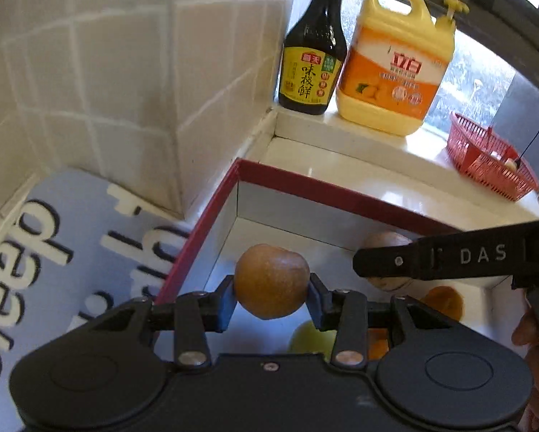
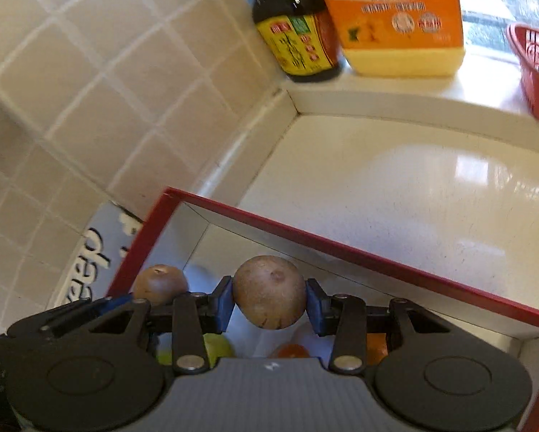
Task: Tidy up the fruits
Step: 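Lower the kiwi and orange into the white box and open both tools, then grasp a kiwi with the right tool while the left tool grasps another kiwi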
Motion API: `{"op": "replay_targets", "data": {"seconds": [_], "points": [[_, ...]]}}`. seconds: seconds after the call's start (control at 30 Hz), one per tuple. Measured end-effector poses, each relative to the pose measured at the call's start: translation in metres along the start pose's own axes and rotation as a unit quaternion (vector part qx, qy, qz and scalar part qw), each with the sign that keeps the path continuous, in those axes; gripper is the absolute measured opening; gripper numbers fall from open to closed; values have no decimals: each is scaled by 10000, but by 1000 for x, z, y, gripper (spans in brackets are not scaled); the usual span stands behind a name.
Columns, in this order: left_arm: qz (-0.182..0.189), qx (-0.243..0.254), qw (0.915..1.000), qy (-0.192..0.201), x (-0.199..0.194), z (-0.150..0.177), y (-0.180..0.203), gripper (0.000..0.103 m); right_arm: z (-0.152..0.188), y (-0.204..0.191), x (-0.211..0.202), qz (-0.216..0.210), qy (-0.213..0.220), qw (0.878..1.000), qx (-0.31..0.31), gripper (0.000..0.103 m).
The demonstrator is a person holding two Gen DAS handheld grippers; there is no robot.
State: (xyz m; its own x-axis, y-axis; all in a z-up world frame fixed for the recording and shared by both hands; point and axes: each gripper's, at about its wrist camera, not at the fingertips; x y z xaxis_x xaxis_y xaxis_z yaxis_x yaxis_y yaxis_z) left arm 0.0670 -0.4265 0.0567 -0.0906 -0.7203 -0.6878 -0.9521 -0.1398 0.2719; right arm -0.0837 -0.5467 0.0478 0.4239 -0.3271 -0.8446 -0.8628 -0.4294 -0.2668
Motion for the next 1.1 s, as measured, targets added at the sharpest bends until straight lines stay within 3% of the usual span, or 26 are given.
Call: {"op": "replay_targets", "data": {"seconds": [0.23,0.33,0.5,0.67,0.83,0.97,1.1], "points": [[-119,339,9989,-298,15,-1,10,54,4,-5,15,120,-72,9999,-63,44],[39,262,9993,-278,10,-3,9,64,4,-9,15,172,-74,9997,-184,46],[0,246,9996,119,-25,-2,11,69,-1,-9,-1,41,-136,9998,-155,48],[-230,-21,9955,921,-112,12,6,72,-9,-10,-62,-86,452,9986,-249,50],[-882,-310,9808,1709,-214,43,10,73,-11,-19,-130,-484,946,9935,-410,50],[-1397,-558,9587,2412,-300,74,16,75,-5,-41,-181,-859,1351,9845,-713,54],[-2053,-779,9340,2818,-369,98,28,77,9,-68,-224,-1238,1635,9724,-1115,58]]}}
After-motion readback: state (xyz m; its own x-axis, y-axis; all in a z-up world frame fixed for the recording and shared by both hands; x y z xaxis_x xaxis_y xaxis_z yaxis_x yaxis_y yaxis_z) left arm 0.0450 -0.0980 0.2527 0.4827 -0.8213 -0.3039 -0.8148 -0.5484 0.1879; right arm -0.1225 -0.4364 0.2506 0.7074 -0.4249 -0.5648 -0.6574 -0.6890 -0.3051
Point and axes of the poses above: each gripper's, at about its wrist camera, not at the fingertips, and x roughly the way its jaws point, y to its right, z to its underside, and after that the axes turned 13 degrees about z, right-handed
